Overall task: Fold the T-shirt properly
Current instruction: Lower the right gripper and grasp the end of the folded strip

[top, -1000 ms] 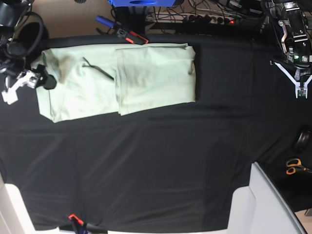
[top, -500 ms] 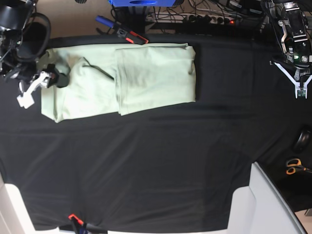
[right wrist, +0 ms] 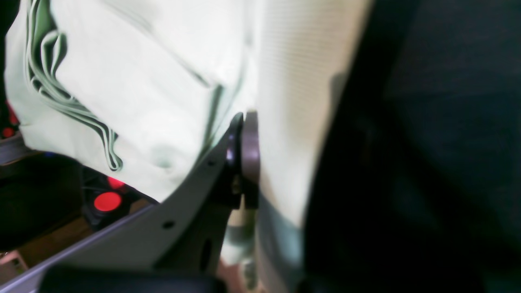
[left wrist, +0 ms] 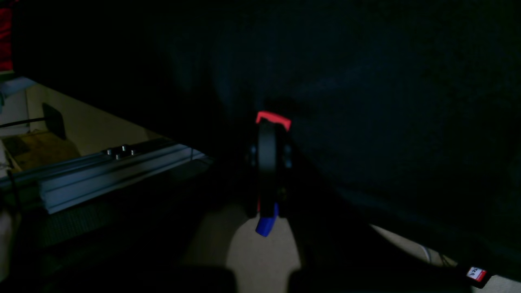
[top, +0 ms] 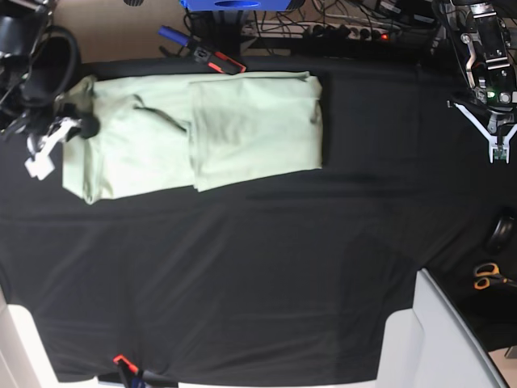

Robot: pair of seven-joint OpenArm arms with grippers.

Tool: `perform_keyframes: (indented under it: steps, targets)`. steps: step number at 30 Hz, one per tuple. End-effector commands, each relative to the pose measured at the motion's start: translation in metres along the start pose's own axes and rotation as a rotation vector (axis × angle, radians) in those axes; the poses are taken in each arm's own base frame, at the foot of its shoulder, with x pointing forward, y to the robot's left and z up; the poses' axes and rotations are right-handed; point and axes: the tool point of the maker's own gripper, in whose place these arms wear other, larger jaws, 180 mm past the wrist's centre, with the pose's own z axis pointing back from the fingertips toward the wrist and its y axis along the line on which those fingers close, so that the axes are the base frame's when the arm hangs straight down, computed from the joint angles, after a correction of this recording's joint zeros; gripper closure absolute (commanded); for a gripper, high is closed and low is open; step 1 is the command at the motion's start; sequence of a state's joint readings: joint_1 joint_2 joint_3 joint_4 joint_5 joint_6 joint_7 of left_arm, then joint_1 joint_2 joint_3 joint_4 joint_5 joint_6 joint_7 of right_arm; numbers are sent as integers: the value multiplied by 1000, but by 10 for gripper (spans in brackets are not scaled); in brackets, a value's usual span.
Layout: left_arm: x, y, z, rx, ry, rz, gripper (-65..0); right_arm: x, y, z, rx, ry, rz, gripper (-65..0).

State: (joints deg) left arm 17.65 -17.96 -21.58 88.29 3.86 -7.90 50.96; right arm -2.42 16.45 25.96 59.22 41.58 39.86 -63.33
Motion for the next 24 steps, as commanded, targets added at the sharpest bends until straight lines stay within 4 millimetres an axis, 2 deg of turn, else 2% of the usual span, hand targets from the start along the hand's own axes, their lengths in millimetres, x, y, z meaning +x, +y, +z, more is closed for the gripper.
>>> perform_keyframes:
  steps: [1, 8, 12, 16, 19, 24]
  targets:
    - [9, 13, 3, 32, -30, -7, 0, 24, -10, 15, -27, -48, 28, 0]
    - [9, 13, 3, 32, -30, -7, 0, 43, -41, 41, -96, -59, 31, 0]
    - [11, 13, 3, 33, -34, -6, 0, 52, -49, 52, -123, -85, 46, 0]
    - [11, 13, 3, 33, -34, -6, 0, 49, -43, 44, -120, -39, 99, 0]
    - [11, 13, 3, 33, -34, -6, 0, 56, -34, 38, -119, -68, 135, 0]
    - [11, 13, 3, 33, -34, -6, 0, 65, -33, 47, -209, -151, 90, 0]
